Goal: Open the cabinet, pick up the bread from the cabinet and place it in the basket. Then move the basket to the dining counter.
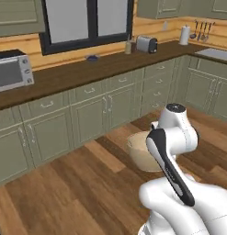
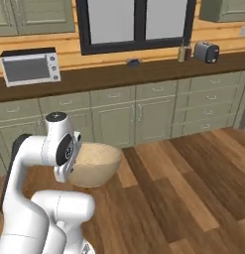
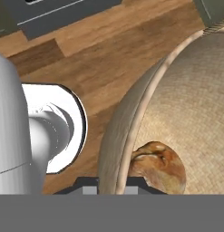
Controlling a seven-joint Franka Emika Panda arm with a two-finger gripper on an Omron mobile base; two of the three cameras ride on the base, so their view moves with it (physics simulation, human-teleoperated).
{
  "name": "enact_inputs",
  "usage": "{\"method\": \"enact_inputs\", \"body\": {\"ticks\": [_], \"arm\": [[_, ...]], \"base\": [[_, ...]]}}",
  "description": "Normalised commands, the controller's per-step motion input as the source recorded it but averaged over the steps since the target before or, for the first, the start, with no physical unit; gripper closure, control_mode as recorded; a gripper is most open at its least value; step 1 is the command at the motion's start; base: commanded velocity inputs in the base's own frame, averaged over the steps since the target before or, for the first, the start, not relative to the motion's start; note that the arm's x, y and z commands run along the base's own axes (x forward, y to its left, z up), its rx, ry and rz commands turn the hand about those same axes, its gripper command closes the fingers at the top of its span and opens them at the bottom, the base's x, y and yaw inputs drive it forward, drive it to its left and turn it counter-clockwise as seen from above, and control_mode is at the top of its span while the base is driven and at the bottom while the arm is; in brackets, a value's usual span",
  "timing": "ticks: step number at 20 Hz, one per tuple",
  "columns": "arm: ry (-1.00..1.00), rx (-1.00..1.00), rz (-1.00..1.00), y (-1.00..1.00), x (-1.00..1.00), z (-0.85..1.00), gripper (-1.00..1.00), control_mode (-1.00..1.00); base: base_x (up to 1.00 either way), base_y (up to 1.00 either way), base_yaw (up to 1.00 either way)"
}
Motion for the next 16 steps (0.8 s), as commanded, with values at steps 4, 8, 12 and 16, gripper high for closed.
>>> {"method": "enact_inputs", "body": {"ticks": [4,8,12,16], "arm": [[0.0,0.0,0.0,0.0,0.0,0.0,1.0,1.0],[0.0,0.0,0.0,0.0,0.0,0.0,1.0,1.0],[0.0,0.0,0.0,0.0,0.0,0.0,1.0,1.0],[0.0,0.0,0.0,0.0,0.0,0.0,1.0,1.0]], "base": [[0.0,0.19,-0.88],[0.04,0.13,-0.89],[0.09,0.01,-0.88],[0.08,0.0,-0.88]]}}
